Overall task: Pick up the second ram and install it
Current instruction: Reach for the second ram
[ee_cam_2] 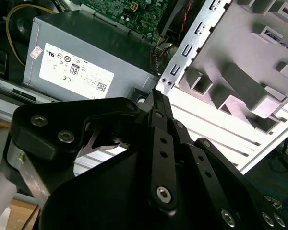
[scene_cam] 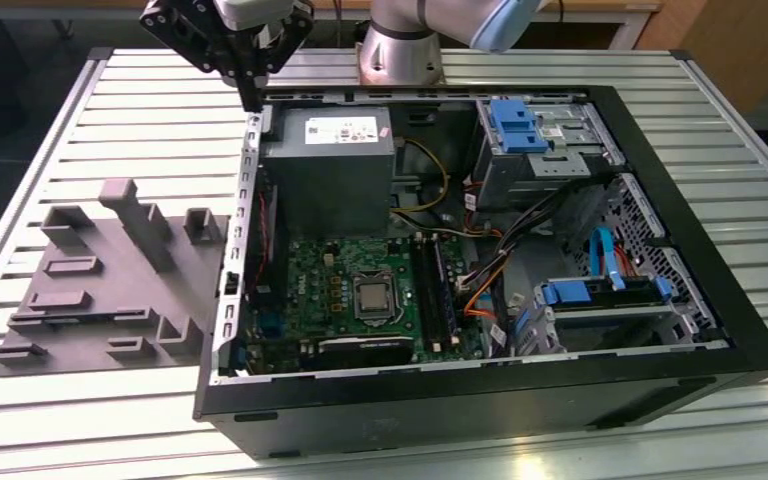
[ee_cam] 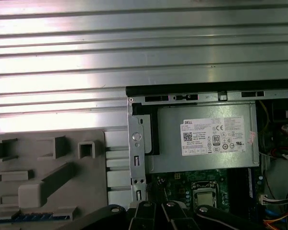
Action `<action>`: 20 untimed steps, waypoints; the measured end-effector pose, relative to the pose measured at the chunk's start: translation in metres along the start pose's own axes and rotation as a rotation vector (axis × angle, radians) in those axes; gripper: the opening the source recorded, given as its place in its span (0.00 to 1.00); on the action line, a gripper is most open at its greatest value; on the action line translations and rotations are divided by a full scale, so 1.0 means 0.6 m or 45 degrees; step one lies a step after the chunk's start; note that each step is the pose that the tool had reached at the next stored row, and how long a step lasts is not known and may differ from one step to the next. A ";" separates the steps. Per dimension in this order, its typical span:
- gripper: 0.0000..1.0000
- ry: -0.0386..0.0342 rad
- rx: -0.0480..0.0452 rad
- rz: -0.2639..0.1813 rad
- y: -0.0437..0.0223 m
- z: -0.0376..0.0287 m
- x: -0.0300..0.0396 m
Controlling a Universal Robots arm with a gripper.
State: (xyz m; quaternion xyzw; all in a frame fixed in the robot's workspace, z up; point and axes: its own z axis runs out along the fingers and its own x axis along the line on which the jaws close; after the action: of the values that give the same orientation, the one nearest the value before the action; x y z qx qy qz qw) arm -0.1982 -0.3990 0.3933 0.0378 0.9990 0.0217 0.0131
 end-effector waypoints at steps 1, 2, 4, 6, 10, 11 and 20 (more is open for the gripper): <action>0.11 0.0000 0.000 0.000 0.000 0.000 0.002; 0.11 0.0000 0.000 0.000 0.000 0.000 0.003; 0.11 -0.0001 0.000 0.000 0.000 0.000 0.006; 0.11 0.0000 0.000 0.000 -0.001 0.000 0.009; 0.11 0.0000 0.000 0.000 -0.001 0.000 0.014; 0.11 0.0000 0.000 0.000 -0.001 0.000 0.015; 0.11 0.0000 0.000 0.000 -0.002 -0.001 0.027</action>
State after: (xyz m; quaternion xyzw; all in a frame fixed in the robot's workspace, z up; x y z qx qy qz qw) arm -0.2143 -0.3990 0.3933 0.0378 0.9990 0.0217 0.0131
